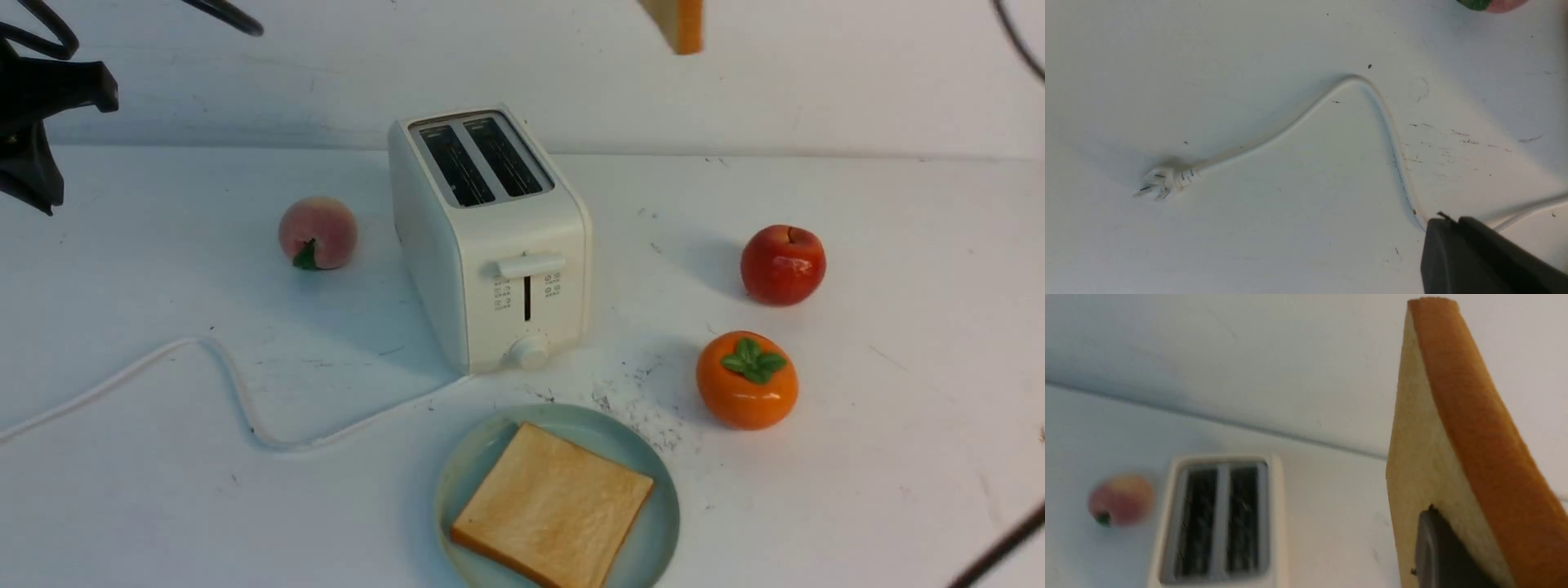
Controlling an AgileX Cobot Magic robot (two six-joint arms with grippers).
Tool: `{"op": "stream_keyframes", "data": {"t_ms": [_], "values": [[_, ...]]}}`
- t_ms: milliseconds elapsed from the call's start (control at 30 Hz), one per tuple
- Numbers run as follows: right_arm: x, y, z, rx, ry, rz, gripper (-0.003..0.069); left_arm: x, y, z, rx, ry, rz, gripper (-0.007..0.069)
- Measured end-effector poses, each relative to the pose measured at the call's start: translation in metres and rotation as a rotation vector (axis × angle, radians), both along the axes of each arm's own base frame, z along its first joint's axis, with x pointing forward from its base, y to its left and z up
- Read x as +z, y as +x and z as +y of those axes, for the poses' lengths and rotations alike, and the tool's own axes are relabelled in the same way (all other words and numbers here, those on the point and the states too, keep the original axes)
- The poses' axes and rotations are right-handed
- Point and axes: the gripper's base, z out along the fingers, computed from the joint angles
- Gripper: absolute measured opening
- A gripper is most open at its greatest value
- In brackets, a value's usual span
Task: Take toasted bread from bread machine on white table place on plate.
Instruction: 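Place the held slice of bread on top of the slice on the plate with the right gripper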
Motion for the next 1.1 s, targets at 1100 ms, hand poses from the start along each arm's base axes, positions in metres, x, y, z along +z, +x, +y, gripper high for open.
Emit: {"op": "stream_keyframes", "data": {"t_ms": [1100], "values": [[-0.238,-0.083,0.005,0.146,0.617,0.635,0.012,0.0,0.0,-0.003,-0.005,-0.033,-0.003,0.0017]]}}
